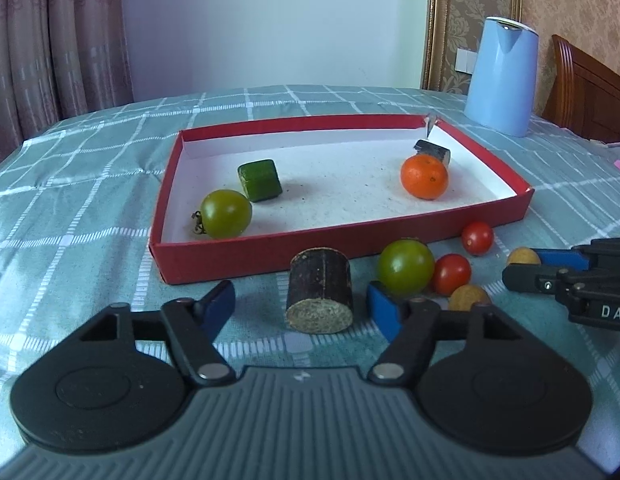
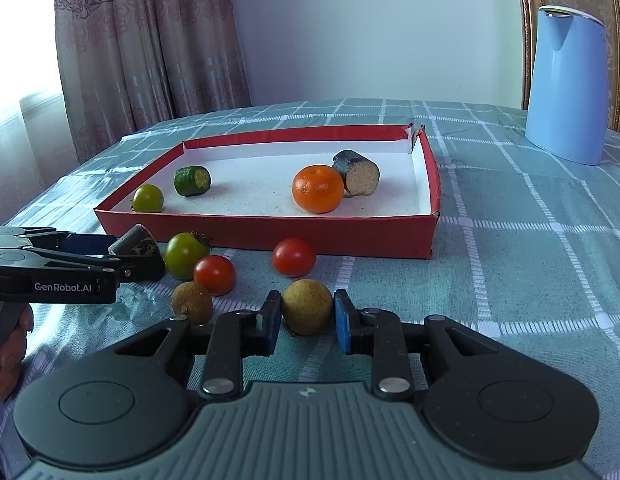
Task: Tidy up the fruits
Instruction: 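Grasp the dark wooden cylinder with the left tool while the right tool grasps the brown fruit, then lower the cylinder and brown fruit into the tray and open both tools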
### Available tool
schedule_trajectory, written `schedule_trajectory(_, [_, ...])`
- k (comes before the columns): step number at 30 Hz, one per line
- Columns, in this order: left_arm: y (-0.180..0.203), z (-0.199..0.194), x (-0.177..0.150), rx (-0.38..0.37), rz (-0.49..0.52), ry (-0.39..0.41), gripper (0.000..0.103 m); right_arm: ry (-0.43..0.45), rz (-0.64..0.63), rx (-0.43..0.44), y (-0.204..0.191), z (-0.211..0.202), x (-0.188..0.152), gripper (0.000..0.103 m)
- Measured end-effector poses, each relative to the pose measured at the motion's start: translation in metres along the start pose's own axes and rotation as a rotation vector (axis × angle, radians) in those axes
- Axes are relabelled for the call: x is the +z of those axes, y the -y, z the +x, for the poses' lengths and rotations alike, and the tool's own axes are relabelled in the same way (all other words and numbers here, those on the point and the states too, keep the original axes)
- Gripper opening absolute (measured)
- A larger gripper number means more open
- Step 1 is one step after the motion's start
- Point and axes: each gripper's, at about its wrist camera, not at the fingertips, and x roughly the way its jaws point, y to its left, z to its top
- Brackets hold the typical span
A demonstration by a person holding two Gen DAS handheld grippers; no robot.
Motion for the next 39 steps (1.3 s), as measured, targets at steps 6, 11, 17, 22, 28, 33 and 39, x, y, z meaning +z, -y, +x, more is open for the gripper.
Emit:
schedule_trajectory(6, [0.001, 0.000, 0.000, -0.020, 0.010, 0.007, 0.039, 0.000, -0.019, -0.013, -0.003, 0.000, -0.001, 0.027])
schedule_trajectory(11, [0.007, 0.001, -0.001, -0.018, 0.044, 0.007, 0.034, 0.000, -0.032, -0.021, -0.006, 0.001, -0.001, 0.027])
schedule_trajectory(17, [0.011, -0.001, -0.002, -0.002, 0.058, 0.014, 0.030, 0.004, -0.027, -0.016, -0.005, 0.000, -0.001, 0.027])
schedule_trajectory(22, [0.014, -0.004, -0.004, 0.017, 0.074, 0.024, 0.030, 0.007, -0.027, -0.014, -0.004, -0.001, -0.001, 0.027])
schedule_trajectory(28, [0.018, -0.010, -0.006, 0.032, 0.083, 0.045, 0.030, 0.011, -0.021, -0.005, -0.003, -0.003, -0.002, 0.027])
schedule_trajectory(33, [0.020, -0.017, -0.009, 0.044, 0.095, 0.066, 0.030, 0.033, -0.025, -0.006, -0.004, -0.009, -0.003, 0.027])
schedule_trajectory(39, [0.021, -0.026, -0.006, 0.039, 0.083, 0.084, 0.030, 0.067, -0.039, -0.025, -0.002, -0.019, -0.001, 0.027])
